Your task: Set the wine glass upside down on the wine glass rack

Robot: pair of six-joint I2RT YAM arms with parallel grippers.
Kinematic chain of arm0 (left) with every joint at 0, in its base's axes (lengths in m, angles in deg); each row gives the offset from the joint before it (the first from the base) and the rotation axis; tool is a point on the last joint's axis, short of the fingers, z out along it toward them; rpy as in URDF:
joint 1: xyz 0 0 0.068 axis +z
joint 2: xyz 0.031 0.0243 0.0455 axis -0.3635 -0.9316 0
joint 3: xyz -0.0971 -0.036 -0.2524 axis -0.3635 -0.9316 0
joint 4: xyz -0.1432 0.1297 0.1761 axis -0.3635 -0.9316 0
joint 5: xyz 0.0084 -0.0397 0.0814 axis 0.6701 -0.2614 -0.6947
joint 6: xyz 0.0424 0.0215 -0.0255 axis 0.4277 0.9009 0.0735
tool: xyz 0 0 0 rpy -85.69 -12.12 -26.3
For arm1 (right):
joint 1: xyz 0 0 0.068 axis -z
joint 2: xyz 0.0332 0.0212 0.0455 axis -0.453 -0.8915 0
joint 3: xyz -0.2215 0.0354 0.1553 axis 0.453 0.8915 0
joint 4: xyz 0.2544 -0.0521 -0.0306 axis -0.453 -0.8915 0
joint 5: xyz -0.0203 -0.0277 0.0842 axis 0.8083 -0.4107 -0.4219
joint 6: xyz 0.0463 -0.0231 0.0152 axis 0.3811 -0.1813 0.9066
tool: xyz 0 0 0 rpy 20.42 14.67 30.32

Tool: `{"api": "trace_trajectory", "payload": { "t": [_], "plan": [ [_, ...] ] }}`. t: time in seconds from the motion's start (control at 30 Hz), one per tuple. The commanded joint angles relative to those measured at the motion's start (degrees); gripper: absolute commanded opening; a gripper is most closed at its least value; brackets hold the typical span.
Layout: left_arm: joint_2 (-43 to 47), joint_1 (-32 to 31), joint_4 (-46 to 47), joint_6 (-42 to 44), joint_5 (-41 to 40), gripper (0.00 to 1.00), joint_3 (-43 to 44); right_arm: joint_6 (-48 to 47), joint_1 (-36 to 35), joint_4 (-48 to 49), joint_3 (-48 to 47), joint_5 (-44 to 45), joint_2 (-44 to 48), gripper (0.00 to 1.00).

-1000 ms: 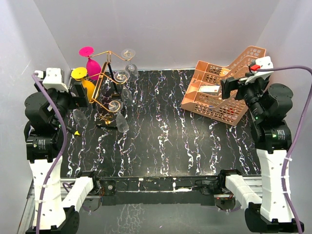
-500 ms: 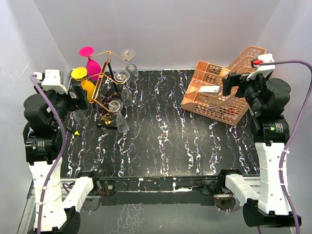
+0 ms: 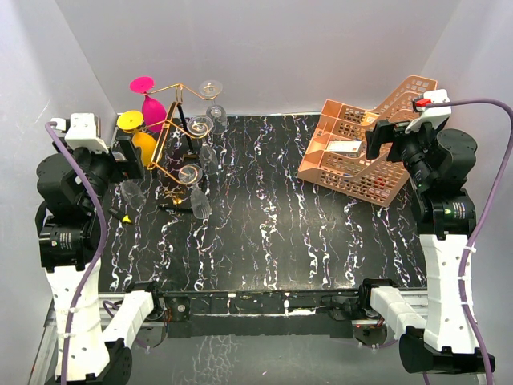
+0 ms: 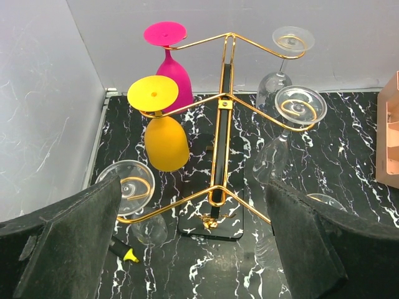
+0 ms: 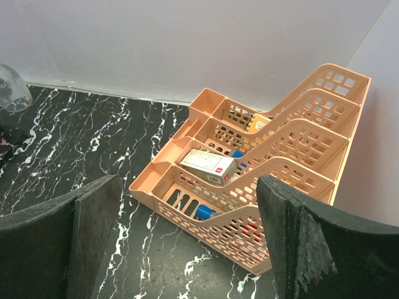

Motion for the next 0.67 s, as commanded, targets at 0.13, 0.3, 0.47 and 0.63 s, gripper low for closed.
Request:
{"api": "trace_trajectory", "payload": {
  "t": [0.13,0.3,0.47,0.63],
  "plan": [
    [-0.12,0.39,0.4,-0.56,-0.74,0.97,1.33,0.71,0.36,1.89,-0.79,0.75,-0.26,0.99],
    [-0.19,0.39,0.5,-0.55,-0.91,0.97,1.27,0.62,0.36,1.9,-0.83,0.89,-0.34,0.99],
    [-0.41,0.4,0.67,-0.56,-0.86,0.97,1.22,0.53,0.35,1.85,-0.9,1.24,-0.53,0.99],
    [-0.4,0.4,0.68,-0.52,-1.04,0.97,1.19,0.52,0.44,1.93,-0.85,1.04,-0.63,0.99]
  ]
}}
